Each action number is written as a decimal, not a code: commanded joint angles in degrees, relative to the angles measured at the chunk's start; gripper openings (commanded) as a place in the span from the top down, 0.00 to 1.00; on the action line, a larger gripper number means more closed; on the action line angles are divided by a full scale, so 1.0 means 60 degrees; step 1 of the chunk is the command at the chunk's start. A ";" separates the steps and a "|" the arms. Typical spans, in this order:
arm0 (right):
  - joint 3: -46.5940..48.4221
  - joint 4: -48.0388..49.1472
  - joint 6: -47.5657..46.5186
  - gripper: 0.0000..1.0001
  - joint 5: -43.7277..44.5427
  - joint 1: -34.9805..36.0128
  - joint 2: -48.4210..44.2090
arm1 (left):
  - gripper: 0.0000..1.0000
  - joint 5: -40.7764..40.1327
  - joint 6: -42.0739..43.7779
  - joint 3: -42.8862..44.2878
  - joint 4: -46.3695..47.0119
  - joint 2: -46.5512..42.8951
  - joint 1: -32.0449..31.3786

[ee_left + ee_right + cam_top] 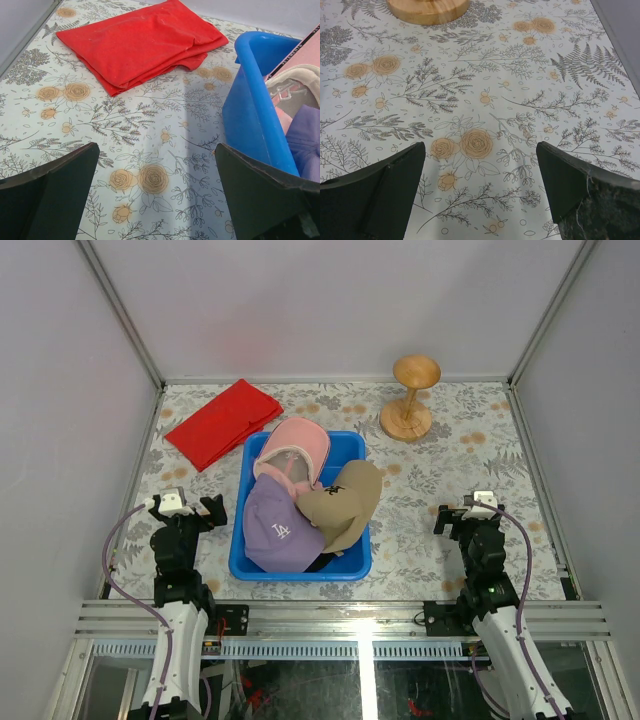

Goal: Stack the hats

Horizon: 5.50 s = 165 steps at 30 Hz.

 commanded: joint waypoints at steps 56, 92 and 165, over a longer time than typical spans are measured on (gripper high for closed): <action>1.0050 -0.3700 0.5168 0.04 -0.5106 0.0261 0.9502 | 0.00 0.2761 -0.5129 1.0145 -0.2925 0.9573 -0.0105; 1.2668 -0.7565 0.4451 0.08 -0.2965 0.2943 1.1078 | 0.17 -0.1081 -0.5277 0.7265 -0.8014 0.6948 -0.2823; 1.3080 -0.2898 0.5978 0.79 -0.2622 0.5143 1.5816 | 0.70 -0.0823 -0.6238 0.9707 -0.7553 0.9427 -0.4143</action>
